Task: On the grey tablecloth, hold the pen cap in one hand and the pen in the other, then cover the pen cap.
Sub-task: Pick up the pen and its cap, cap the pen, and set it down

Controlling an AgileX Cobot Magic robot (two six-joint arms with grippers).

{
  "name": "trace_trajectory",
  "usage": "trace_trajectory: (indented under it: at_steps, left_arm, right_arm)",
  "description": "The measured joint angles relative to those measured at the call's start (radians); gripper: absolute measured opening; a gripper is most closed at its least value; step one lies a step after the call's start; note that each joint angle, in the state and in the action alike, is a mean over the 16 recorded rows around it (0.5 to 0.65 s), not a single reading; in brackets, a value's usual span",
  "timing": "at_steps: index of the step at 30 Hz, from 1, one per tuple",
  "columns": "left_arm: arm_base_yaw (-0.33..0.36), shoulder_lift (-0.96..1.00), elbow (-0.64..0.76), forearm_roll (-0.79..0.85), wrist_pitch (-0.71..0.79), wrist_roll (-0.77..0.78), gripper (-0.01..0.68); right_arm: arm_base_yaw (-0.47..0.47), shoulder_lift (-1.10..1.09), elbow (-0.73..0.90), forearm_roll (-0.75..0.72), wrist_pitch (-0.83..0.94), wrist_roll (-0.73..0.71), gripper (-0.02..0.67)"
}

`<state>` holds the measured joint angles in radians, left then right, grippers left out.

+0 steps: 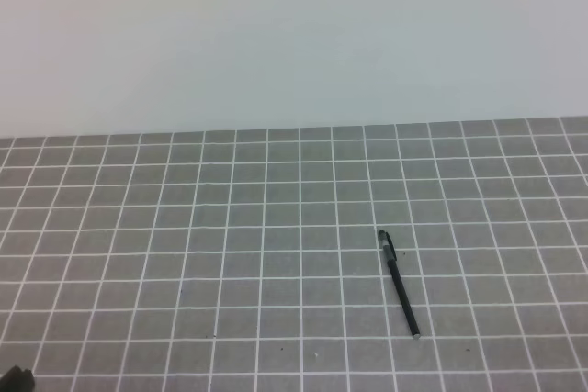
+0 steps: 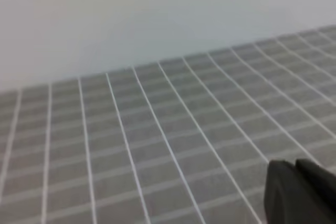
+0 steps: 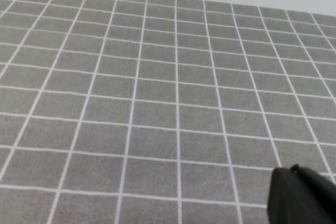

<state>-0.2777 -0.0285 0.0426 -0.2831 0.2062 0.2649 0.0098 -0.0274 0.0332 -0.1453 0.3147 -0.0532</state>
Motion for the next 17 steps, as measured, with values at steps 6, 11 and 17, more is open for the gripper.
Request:
trace_trajectory:
  at_steps: [6, 11, 17]
  left_arm:
    - [0.001, 0.0, 0.0, -0.003, 0.06, -0.029, 0.001]
    - [0.001, 0.0, 0.0, -0.002, 0.095, -0.04, 0.001]
    - [0.006, 0.0, 0.0, 0.002, 0.101, -0.031, 0.001]
  right_arm:
    - [0.0, 0.0, 0.0, 0.0, 0.0, 0.0, -0.003]
    - [0.0, 0.0, 0.0, 0.0, 0.0, 0.0, -0.003]
    - [0.0, 0.0, 0.0, 0.0, 0.0, 0.0, -0.004]
